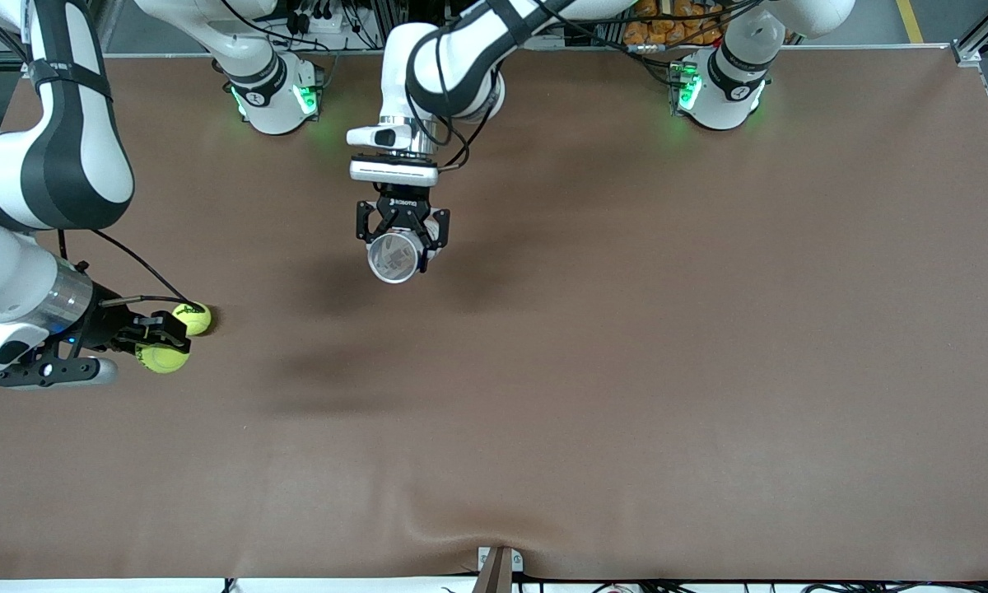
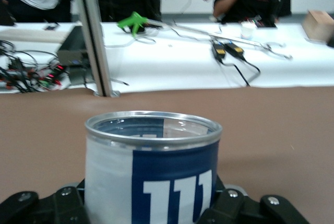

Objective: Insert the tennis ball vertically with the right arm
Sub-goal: 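Lower the upright can toward the table middle with the left gripper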

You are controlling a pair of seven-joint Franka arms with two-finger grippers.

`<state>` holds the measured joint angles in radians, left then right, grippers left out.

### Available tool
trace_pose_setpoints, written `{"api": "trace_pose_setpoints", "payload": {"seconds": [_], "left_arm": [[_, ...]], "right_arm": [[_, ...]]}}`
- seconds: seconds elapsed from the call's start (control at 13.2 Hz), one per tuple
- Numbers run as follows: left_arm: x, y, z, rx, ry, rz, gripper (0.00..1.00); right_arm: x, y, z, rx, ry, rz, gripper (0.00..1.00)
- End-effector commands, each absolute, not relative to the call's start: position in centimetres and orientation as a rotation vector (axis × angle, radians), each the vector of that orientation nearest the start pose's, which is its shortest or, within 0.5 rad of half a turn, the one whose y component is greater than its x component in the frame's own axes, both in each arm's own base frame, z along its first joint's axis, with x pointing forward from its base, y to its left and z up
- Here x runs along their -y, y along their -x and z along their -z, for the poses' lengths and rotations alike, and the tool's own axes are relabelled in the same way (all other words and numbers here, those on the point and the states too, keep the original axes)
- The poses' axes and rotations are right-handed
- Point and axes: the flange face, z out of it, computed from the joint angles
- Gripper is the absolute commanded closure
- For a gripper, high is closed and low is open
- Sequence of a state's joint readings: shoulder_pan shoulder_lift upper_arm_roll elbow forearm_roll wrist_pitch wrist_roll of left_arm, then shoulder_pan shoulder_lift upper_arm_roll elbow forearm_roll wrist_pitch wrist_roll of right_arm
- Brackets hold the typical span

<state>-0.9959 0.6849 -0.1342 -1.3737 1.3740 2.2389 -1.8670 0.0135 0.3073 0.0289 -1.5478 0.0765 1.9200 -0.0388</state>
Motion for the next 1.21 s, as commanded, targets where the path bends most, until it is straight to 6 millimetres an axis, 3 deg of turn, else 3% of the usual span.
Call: {"api": "trace_pose_setpoints", "payload": {"seconds": [0.0, 0.23, 0.6, 0.83, 1.13], "left_arm": [[66.3, -37.0, -34.1, -0.022, 2.721, 1.73, 0.23], [66.5, -36.3, -33.0, 0.036, 2.658, 1.799, 0.23], [66.5, -36.2, -28.5, 0.084, 2.553, 1.959, 0.23], [66.5, -35.6, -25.6, 0.044, 2.493, 2.01, 0.23], [66.6, -35.9, -23.8, -0.036, 2.403, 2.21, 0.23]], "right_arm": [[-3.1, -65.3, -48.9, 0.089, 3.044, 0.106, 0.63], [-3.1, -65.3, -48.9, 0.091, 3.044, 0.101, 0.63], [-3.1, -65.3, -48.9, 0.091, 3.044, 0.103, 0.63], [-3.1, -65.3, -48.9, 0.094, 3.044, 0.103, 0.63], [-3.1, -65.3, -48.9, 0.094, 3.044, 0.103, 0.63]]}}
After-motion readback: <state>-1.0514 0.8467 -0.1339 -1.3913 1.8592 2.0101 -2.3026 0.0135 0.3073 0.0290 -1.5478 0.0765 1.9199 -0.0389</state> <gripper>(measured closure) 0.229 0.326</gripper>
